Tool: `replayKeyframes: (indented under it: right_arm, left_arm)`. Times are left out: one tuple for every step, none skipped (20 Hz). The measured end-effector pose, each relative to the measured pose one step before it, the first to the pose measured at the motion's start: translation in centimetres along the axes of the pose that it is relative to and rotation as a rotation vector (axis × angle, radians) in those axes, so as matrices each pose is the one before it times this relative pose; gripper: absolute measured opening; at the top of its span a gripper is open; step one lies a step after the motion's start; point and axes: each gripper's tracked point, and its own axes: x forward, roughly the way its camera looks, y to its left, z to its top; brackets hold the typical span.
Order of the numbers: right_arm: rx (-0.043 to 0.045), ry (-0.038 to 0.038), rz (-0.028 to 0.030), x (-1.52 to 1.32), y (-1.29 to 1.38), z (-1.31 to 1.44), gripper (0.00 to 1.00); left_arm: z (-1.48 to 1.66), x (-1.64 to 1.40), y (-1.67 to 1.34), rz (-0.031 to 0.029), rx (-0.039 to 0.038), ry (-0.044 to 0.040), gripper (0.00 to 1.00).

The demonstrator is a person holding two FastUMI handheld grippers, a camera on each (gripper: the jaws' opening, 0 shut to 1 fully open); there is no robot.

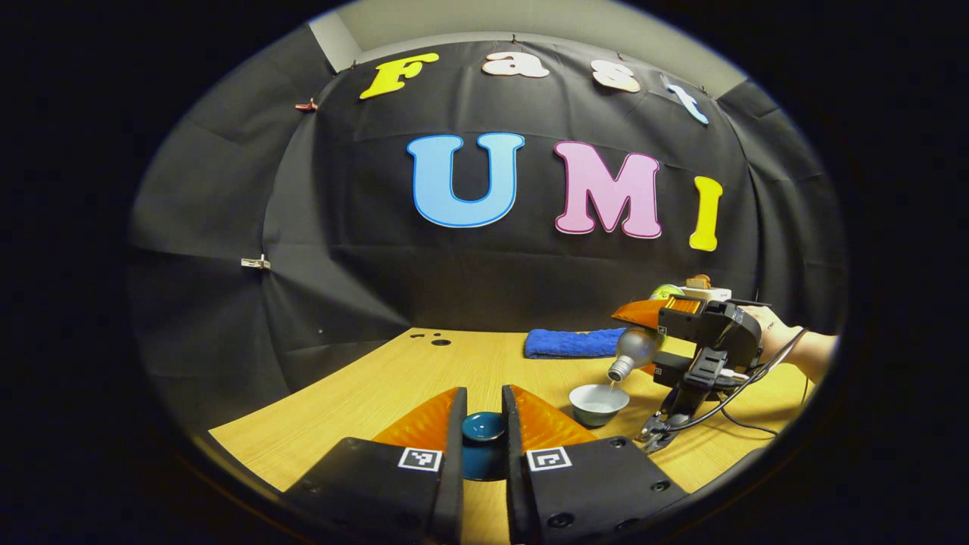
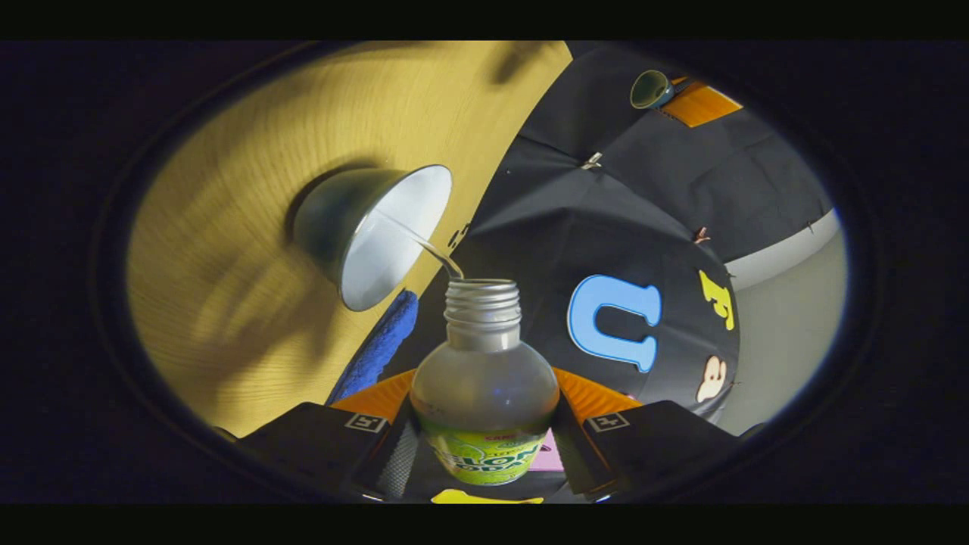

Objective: Open the teacup lid with one hand, grasp the water bottle and pour water into the teacup with the other hand; after pouring, place the water bottle on the coaster and then close the teacup lid.

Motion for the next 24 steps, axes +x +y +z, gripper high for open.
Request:
replayKeyframes:
  right_arm:
    - [0.00014, 0.00194, -0.0009, -0.011, -0.031, -0.105, 0.8]
    - [-0.00045, 0.0013, -0.00239, -0.062, -0.089, -0.109, 0.8]
    - [-0.00043, 0.00076, -0.00264, -0.063, -0.082, -0.086, 0.8]
    - [-0.00041, -0.00029, -0.001, -0.046, -0.027, -0.086, 0.8]
    - [-0.00161, 0.00166, -0.00245, -0.003, -0.083, -0.054, 0.8]
    - [-0.00175, -0.00076, -0.00225, 0.003, -0.072, -0.019, 0.8]
    - [-0.00076, -0.00031, -0.00298, -0.029, -0.037, 0.004, 0.8]
    - [0.00067, -0.00018, -0.00198, -0.063, -0.13, -0.006, 0.8]
    - [0.00212, 0.0002, -0.00176, 0.004, -0.004, -0.018, 0.8]
    - [0.00191, 0.00012, -0.00069, -0.003, 0.015, -0.01, 0.8]
    - [-0.00057, -0.00114, -0.00204, -0.028, -0.236, 0.102, 0.8]
    - [-0.00087, -0.00067, -0.00099, 0.009, -0.062, 0.04, 0.8]
    - [0.00003, -0.00122, -0.00005, 0.013, 0.039, 0.029, 0.8]
    - [0.00039, -0.0013, -0.00097, 0.01, 0.015, 0.077, 0.8]
    - [-0.00015, -0.00029, -0.00117, 0.002, -0.156, 0.057, 0.8]
    - [0.00169, -0.00137, -0.00064, -0.063, -0.02, 0.049, 0.8]
    - [0.0023, 0.00033, -0.00022, 0.037, 0.026, 0.021, 0.8]
    - [0.0009, 0.00009, 0.00043, -0.033, -0.012, -0.011, 0.8]
    - [0.00099, 0.00075, 0.00089, 0.053, 0.076, -0.036, 0.8]
    - [0.00251, 0.00029, 0.00097, -0.036, -0.008, -0.01, 0.8]
    - [0.00419, -0.00332, -0.00019, -0.033, 0.065, 0.12, 0.8]
    - [0.01086, -0.00451, 0.00499, -0.029, 0.036, 0.106, 0.8]
    - [0.01499, -0.00408, 0.00945, 0.057, 0.32, 0.143, 0.8]
    - [0.01073, 0.00105, 0.00269, 0.001, 0.098, -0.015, 0.8]
  left_arm:
    - [0.016, -0.082, -0.1, -0.00153, -0.00067, 0.00043, 0.27]
    - [-0.02, 0.06, -0.074, -0.00045, 0.00082, 0.00007, 0.27]
    - [0.092, -0.027, -0.093, 0.00051, 0.00208, -0.00026, 0.27]
    - [0.014, 0.027, -0.077, -0.00011, 0.00185, -0.00069, 0.27]
    - [0.079, -0.022, -0.12, 0.00032, 0.00177, -0.00088, 0.27]
    - [0.013, -0.062, -0.021, 0.00071, 0.00191, -0.00086, 0.27]
    - [0.159, -0.055, -0.125, -0.00083, 0.00216, -0.00169, 0.27]
    - [0.015, -0.047, -0.079, -0.00019, 0.00249, -0.00127, 0.27]
    - [0.115, -0.089, -0.075, -0.00054, 0.00309, -0.00175, 0.27]
    - [0.005, -0.01, -0.135, -0.00021, 0.00267, -0.00108, 0.27]
    - [0.107, -0.038, -0.059, -0.00048, 0.00178, -0.0014, 0.27]
    - [0.079, 0.035, -0.125, -0.0012, 0.00097, -0.00008, 0.27]
    - [-0.009, -0.032, -0.058, -0.00076, 0.0011, -0.00081, 0.27]
    - [0.019, -0.076, -0.082, 0.0006, 0.00108, -0.00045, 0.27]
    - [0.032, -0.15, 0.005, 0.00064, 0.00089, -0.00047, 0.27]
    - [0.038, -0.086, 0.028, 0.00098, 0.00102, -0.00062, 0.27]
    - [0.079, -0.011, 0.014, 0.00128, 0.00128, 0.00014, 0.27]
    - [-0.04, 0.031, 0.006, 0.00141, 0.00085, 0.00011, 0.27]
    - [0.015, -0.026, 0.033, 0.0014, 0.00062, 0.00012, 0.27]
    - [-0.022, -0.002, -0.002, 0.00102, 0.00066, -0.00056, 0.27]
    - [0.034, -0.032, -0.052, 0.00079, 0.0004, -0.00049, 0.27]
    - [-0.015, -0.036, -0.105, -0.00057, 0.00041, -0.00051, 0.27]
    - [0.029, -0.102, -0.011, 0.00047, 0.00094, -0.00043, 0.27]
    - [0.016, 0.001, -0.001, 0.00062, 0.00049, 0.00015, 0.27]
